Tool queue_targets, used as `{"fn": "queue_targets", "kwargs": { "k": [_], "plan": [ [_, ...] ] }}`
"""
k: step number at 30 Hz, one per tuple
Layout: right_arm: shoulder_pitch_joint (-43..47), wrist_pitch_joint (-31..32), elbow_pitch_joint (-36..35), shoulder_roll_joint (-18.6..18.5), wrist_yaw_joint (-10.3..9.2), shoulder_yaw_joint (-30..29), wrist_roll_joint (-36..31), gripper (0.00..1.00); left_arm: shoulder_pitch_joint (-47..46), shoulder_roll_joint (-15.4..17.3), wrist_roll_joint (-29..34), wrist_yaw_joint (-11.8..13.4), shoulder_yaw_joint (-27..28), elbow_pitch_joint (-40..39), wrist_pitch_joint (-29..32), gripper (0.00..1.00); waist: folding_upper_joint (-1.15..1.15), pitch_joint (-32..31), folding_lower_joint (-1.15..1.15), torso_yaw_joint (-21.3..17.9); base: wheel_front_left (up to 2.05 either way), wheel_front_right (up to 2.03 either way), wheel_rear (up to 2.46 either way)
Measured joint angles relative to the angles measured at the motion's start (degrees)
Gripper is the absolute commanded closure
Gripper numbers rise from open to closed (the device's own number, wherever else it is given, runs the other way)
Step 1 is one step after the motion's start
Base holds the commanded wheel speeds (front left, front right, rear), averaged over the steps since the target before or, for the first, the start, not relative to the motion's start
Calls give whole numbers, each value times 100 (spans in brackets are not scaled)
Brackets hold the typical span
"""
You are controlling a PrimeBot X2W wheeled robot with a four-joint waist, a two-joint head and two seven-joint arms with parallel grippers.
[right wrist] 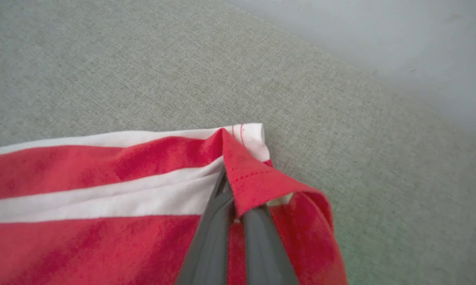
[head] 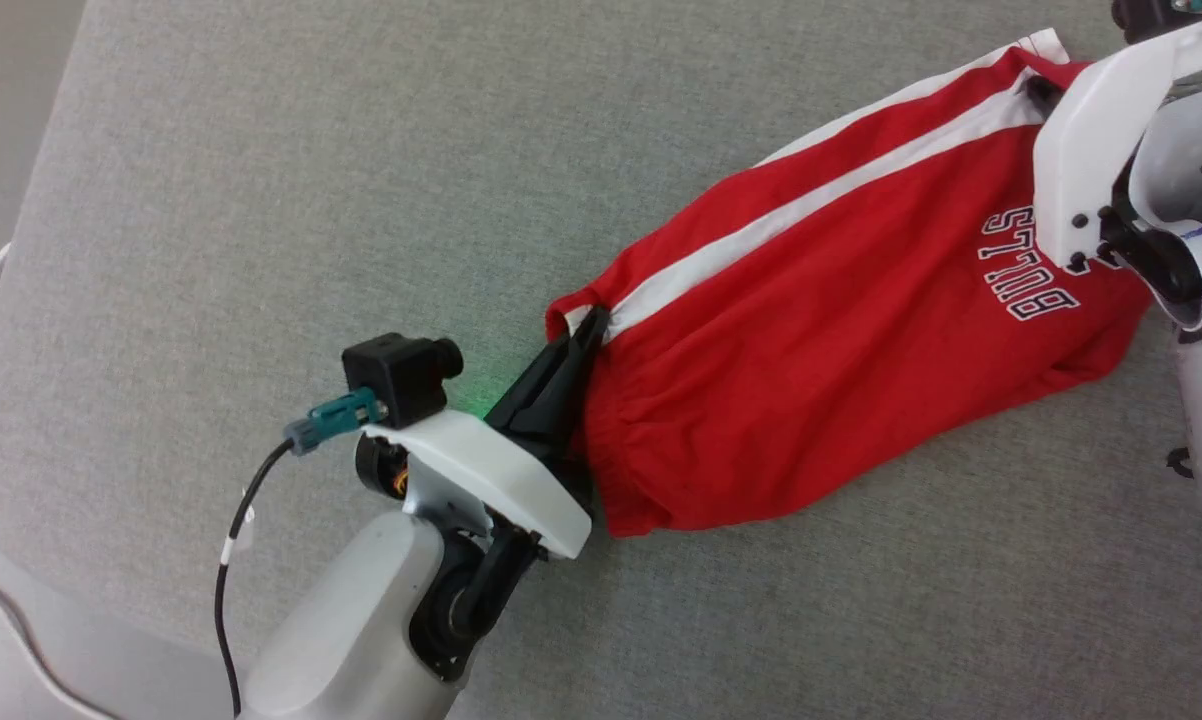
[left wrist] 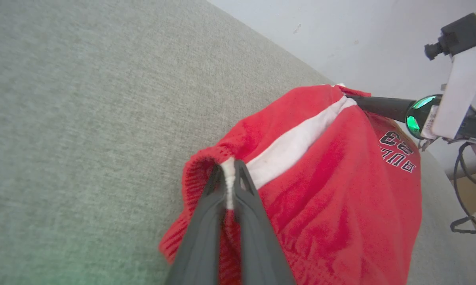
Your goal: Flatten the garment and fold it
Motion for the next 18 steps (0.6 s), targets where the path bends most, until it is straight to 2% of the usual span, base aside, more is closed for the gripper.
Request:
{"fn": "queue_targets", "kwargs": {
  "k": [3,4,5,6,7,8,18],
  "plan": [
    [-97,-89,174,11,0,51,-9,100,-78,-43,1,-1,-20,107,-5,100,0,65,-1,58,0,0,0],
    [-137,-86,229,10,0,57,-9,100,-108,-55,-2,-1,-35,142,22,89,0,82,-1,74,0,0,0],
    [-175,-68,296,11,0,52,-10,91,-135,-62,-7,-1,-54,176,78,71,0,96,-1,91,0,0,0],
    [-203,-16,353,10,0,45,-21,75,-159,-66,-20,-1,-71,189,129,52,0,105,-1,106,0,0,0],
    [-236,48,394,12,0,34,-36,39,-181,-74,-38,-1,-81,199,158,10,0,110,-2,119,0,0,0],
    [-277,121,436,18,0,10,-43,0,-196,-82,-46,-1,-83,209,187,0,0,110,-2,129,0,0,0],
    [-225,369,605,36,-1,19,158,0,-159,-107,-170,-23,-100,220,269,0,0,-153,0,84,0,0,0]
  ]
}}
